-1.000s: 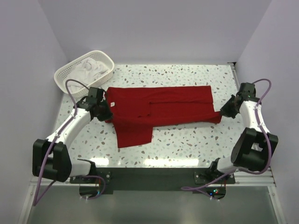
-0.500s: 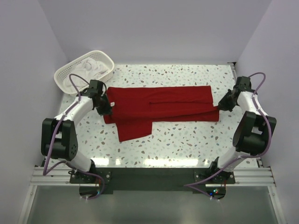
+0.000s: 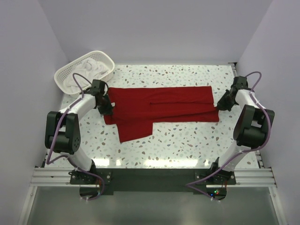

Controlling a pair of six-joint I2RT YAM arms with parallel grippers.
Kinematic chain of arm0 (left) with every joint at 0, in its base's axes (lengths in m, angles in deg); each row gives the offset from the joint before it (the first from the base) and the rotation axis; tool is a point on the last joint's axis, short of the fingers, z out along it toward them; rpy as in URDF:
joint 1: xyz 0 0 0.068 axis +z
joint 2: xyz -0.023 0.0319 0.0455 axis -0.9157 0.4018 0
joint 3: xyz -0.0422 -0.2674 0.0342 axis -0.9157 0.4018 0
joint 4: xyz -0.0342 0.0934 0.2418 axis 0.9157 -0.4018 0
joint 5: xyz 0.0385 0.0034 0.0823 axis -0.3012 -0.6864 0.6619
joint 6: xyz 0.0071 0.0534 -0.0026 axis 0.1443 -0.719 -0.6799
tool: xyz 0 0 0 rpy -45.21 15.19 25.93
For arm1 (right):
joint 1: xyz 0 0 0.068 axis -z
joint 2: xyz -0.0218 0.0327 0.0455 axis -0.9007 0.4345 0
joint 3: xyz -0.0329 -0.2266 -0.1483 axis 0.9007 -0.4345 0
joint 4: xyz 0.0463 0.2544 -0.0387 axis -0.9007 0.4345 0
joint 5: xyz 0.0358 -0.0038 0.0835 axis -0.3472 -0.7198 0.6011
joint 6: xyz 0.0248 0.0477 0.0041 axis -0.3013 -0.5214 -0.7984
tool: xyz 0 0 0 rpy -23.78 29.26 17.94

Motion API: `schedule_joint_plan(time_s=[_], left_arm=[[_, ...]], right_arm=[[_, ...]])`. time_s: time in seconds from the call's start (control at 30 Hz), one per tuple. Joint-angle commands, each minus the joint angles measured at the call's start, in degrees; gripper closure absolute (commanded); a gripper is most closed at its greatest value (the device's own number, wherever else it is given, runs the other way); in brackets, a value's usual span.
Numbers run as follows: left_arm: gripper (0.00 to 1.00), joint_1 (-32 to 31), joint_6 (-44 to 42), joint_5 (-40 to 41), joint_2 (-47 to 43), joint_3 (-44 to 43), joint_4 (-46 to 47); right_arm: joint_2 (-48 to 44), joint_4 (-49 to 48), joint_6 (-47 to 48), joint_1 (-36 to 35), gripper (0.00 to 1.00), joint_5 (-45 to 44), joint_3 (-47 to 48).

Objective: Fold and stack the t-shirts
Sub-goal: Fold the tshirt

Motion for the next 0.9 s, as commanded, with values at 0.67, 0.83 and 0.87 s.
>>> schedule_joint_plan(time_s=[0.67, 0.83, 0.87], left_arm=[[1.00, 0.9, -3.6, 4.2, 3.0, -2.0, 6.1], [1.00, 0.8, -4.3, 6.4, 2.9, -4.9, 4.5], [1.00, 0.8, -4.8, 6.6, 3.0, -5.4, 4.3]], right_arm=[[5.0, -6.1, 2.2, -1.5, 1.00, -2.7, 3.3], [5.7, -6.1, 2.8, -1.6, 1.00, -3.9, 2.6], [5.8, -6.3, 2.9, -1.5, 1.00, -4.2, 2.5]])
